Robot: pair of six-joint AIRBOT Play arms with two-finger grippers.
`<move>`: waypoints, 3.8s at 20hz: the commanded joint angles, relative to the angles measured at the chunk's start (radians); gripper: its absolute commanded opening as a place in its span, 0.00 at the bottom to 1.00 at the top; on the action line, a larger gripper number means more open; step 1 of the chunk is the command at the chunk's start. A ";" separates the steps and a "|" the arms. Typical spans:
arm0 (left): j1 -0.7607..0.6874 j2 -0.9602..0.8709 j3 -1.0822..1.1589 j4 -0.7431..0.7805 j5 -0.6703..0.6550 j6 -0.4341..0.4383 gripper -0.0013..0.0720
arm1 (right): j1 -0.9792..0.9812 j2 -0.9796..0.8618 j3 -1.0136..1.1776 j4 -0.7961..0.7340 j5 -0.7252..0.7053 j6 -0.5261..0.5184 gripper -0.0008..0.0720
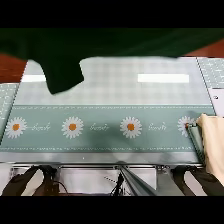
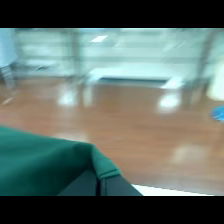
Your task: Fold the shirts.
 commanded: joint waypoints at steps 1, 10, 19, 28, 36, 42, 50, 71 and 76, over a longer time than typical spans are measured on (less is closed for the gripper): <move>0.002 0.182 -0.049 0.227 -0.071 -0.021 0.05 | 0.001 0.152 0.015 -0.148 0.108 0.034 0.06; -0.005 0.333 -0.278 0.376 -0.246 -0.069 0.05 | 0.001 0.275 -0.220 -0.230 0.173 0.071 0.06; -0.035 0.156 -0.999 0.105 0.071 -0.042 0.05 | 0.002 0.121 -0.908 -0.052 -0.209 -0.036 0.06; -0.230 -0.407 -0.963 0.103 0.565 -0.134 0.05 | 0.002 -0.618 -0.746 0.284 -0.433 -0.208 0.06; -0.225 -0.561 -0.906 0.060 0.497 -0.192 0.05 | 0.002 -0.976 -0.377 0.293 -0.233 -0.103 0.06; -0.163 -0.558 -0.917 0.143 0.049 0.019 0.05 | -0.028 -0.962 -0.392 0.202 0.024 -0.194 0.06; -0.171 -0.570 -1.071 0.145 0.122 0.018 0.61 | -0.027 -0.959 -0.581 0.230 -0.026 -0.183 0.87; 0.223 -0.143 -1.694 -0.008 -0.120 0.097 0.97 | -0.056 -0.320 -1.437 0.473 -0.272 -0.361 0.87; 0.182 -0.146 -1.699 -0.010 -0.053 0.097 0.97 | -0.082 -0.320 -1.416 0.504 -0.276 -0.361 0.87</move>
